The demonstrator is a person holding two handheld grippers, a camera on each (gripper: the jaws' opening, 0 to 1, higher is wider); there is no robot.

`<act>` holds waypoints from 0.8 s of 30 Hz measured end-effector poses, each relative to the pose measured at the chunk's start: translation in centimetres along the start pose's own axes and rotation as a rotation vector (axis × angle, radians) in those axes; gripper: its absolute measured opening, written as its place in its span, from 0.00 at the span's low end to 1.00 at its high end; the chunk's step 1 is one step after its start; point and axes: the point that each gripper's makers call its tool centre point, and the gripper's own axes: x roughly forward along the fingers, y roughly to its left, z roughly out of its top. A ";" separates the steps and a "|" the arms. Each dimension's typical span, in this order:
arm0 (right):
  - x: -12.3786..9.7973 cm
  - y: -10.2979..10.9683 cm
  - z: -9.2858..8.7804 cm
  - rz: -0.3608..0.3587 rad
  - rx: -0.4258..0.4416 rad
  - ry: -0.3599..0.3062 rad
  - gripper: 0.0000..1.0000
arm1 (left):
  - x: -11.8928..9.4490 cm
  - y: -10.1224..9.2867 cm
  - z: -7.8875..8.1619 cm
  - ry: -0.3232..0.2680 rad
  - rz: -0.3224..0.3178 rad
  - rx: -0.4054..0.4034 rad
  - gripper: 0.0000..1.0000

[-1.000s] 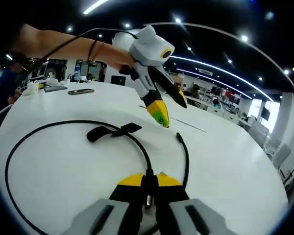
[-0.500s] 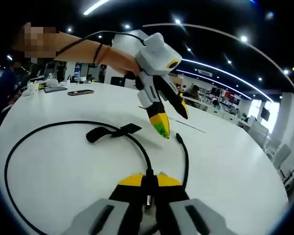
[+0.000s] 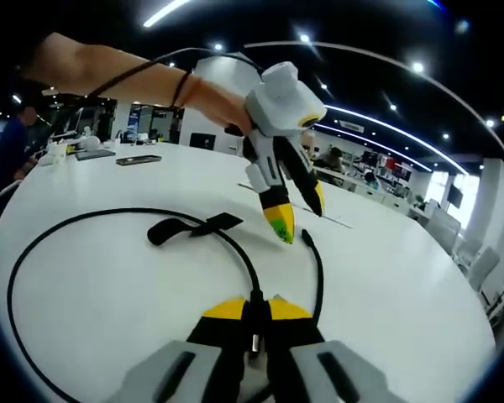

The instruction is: Find the charging cable on the desk, coil it up and secure with Velcro.

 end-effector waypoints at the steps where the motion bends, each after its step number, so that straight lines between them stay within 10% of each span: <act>1: 0.0 0.0 0.0 0.000 0.000 -0.001 0.09 | 0.1 -0.1 0.1 0.001 -0.004 0.001 0.46; 24: 0.0 -0.1 0.0 0.003 0.000 -0.010 0.09 | 1.2 -0.1 0.1 0.113 -0.048 0.032 0.35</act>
